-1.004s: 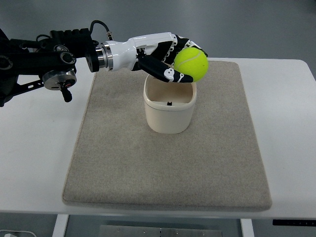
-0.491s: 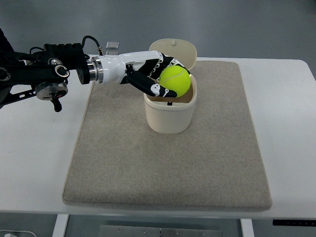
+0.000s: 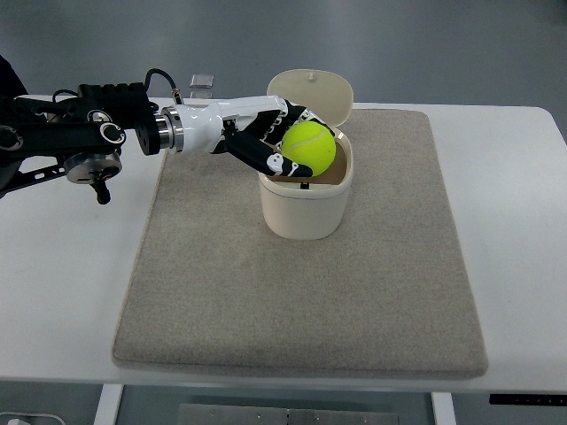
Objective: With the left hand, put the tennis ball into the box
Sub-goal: 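Lower the held ball into the cream bin's opening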
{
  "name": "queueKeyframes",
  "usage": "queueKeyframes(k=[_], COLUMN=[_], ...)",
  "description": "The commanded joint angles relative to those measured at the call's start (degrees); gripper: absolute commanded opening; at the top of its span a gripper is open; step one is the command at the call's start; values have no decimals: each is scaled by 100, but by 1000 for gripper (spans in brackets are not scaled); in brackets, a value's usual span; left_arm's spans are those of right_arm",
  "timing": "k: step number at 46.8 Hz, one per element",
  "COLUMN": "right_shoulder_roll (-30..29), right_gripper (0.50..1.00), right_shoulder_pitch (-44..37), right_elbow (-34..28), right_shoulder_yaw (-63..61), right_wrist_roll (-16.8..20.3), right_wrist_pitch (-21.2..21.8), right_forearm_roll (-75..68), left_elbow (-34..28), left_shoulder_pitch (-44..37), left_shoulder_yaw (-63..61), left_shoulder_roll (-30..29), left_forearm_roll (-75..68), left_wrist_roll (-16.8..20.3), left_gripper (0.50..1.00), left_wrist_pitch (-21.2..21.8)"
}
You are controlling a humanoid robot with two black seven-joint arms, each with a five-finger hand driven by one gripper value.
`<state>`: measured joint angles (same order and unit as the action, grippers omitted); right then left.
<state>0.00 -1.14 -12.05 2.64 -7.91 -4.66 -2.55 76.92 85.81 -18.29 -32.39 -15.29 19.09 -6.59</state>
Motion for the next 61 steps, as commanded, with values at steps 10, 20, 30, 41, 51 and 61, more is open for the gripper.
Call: queueKeyframes(k=[10,20,30,41,51,61], right_shoulder_roll=[0,0,0,0,0,0], right_gripper=[938,940,938,938,938,938], right_shoulder_pitch=[0,0,0,0,0,0], right_elbow=[-8,0,0,-8,-8,0], right_shoulder_yaw=[0,0,0,0,0,0], right_wrist_roll=[0,0,0,0,0,0], right_wrist_pitch=[0,0,0,0,0,0], right_forearm_roll=[0,0,0,0,0,0], left_elbow=[-107,-177,-195,-213,-204,-213], left_shoulder_pitch=[-64,-178,-231,-240,-231,-231], left_shoulder_yaw=[-8,-16,-8,54,168,177], left_shoulder_roll=[40,119,207,198,198,198], left_forearm_roll=[0,0,-53,-53,-26,-17], left_wrist_roll=[-2,-2,-2,-2,-2,-2], left_gripper=[500,500,500,500,500,500], left_wrist_pitch=[35,236,307,333,509,527])
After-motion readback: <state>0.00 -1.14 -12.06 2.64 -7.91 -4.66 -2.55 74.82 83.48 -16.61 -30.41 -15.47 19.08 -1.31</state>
